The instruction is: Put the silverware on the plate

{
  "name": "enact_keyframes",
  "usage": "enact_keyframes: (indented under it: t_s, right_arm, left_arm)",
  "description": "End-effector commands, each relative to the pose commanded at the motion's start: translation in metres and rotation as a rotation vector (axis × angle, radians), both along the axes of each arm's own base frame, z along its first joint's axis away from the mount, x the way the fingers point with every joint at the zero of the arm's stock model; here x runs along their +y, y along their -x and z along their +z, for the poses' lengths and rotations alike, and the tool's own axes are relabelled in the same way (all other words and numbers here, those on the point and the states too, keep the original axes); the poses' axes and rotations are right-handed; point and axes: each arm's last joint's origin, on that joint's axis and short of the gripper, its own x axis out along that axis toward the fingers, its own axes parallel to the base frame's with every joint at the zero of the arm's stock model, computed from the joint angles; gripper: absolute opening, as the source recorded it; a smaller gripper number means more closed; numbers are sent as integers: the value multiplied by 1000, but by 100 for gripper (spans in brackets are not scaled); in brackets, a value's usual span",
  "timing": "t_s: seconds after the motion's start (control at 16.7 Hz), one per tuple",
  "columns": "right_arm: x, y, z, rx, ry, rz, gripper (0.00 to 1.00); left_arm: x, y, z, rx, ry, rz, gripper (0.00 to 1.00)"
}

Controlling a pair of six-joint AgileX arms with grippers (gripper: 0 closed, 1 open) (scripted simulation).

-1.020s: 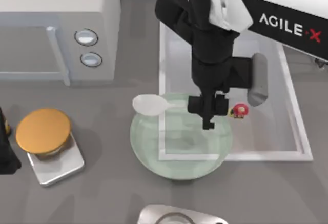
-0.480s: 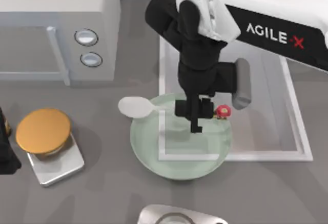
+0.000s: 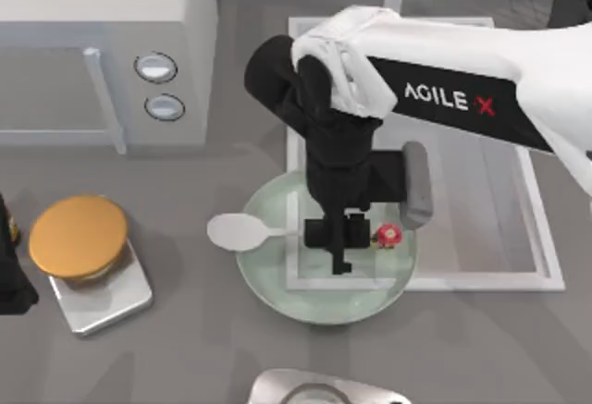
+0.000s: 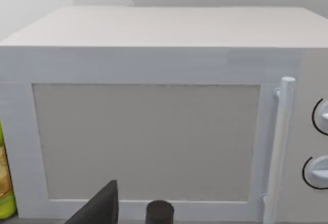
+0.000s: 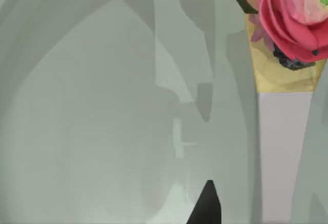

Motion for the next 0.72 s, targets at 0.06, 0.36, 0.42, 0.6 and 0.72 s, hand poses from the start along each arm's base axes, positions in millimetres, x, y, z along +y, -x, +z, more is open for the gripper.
enact_keyframes:
  t_s: [0.06, 0.36, 0.42, 0.6, 0.72]
  right_arm:
    - [0, 0, 0, 0, 0, 0, 0]
    - [0, 0, 0, 0, 0, 0, 23]
    - [0, 0, 0, 0, 0, 0, 30]
    - [0, 0, 0, 0, 0, 0, 53]
    - [0, 0, 0, 0, 0, 0, 68]
  left_arm:
    - [0, 0, 0, 0, 0, 0, 100]
    - [0, 0, 0, 0, 0, 0, 100]
    - [0, 0, 0, 0, 0, 0, 100]
    - [0, 0, 0, 0, 0, 0, 100]
    - [0, 0, 0, 0, 0, 0, 100]
